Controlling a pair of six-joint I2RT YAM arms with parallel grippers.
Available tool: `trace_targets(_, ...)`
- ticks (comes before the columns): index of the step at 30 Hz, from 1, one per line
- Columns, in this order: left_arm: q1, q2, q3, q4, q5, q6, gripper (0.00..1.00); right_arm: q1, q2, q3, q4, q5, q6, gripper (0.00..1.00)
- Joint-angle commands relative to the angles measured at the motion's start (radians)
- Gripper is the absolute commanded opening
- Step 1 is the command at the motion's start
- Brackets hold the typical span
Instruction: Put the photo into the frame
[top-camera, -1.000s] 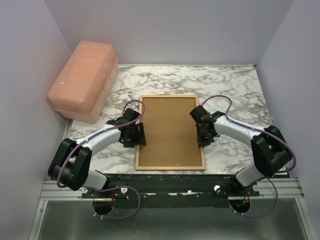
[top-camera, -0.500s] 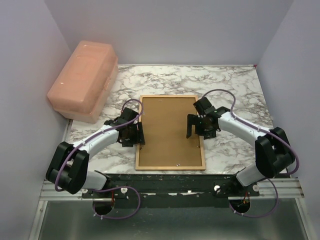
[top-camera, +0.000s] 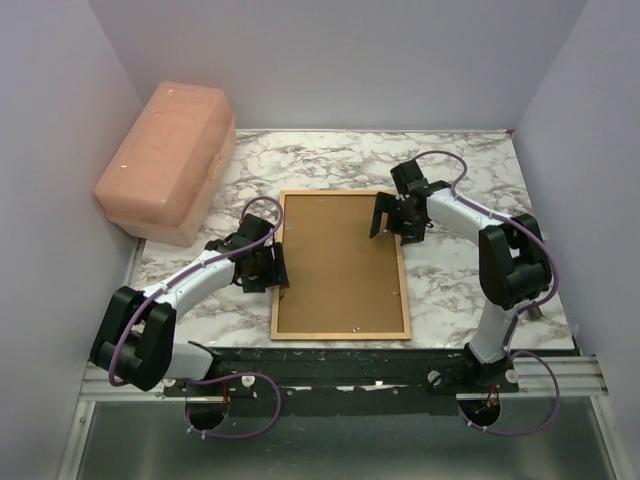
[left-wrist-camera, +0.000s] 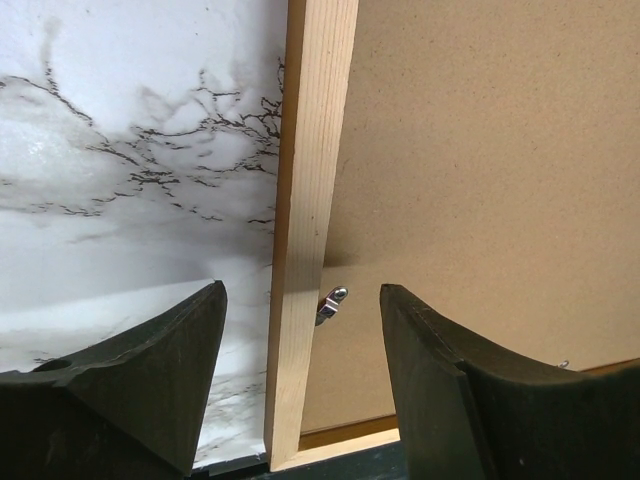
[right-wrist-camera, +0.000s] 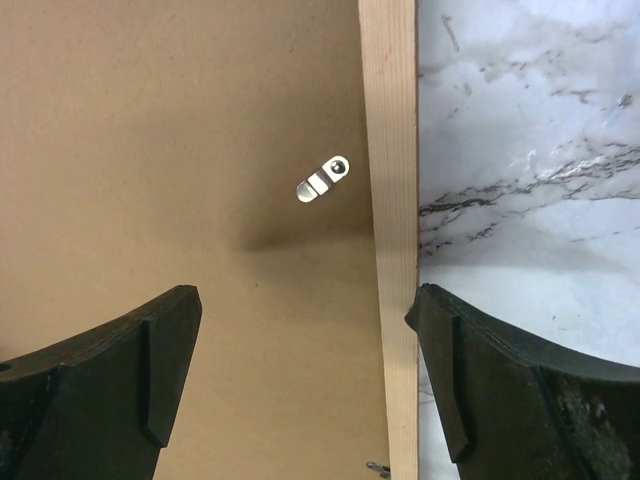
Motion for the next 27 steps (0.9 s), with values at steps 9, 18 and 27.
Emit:
trace_targets(9, 0.008, -0.013, -0.019, -0.003, 0.010, 0.022, 0.65, -0.026, 0.167, 0.099, 0.034, 0.123, -0.019, 0.80)
trace_targets(18, 0.008, -0.006, -0.021, -0.002, 0.007, 0.024, 0.65, -0.043, 0.206, 0.129, 0.044, 0.094, -0.027, 0.65)
trace_targets(27, 0.008, -0.023, -0.013, -0.011, -0.001, 0.020, 0.65, -0.044, 0.177, 0.081, 0.029, 0.111, -0.050, 0.34)
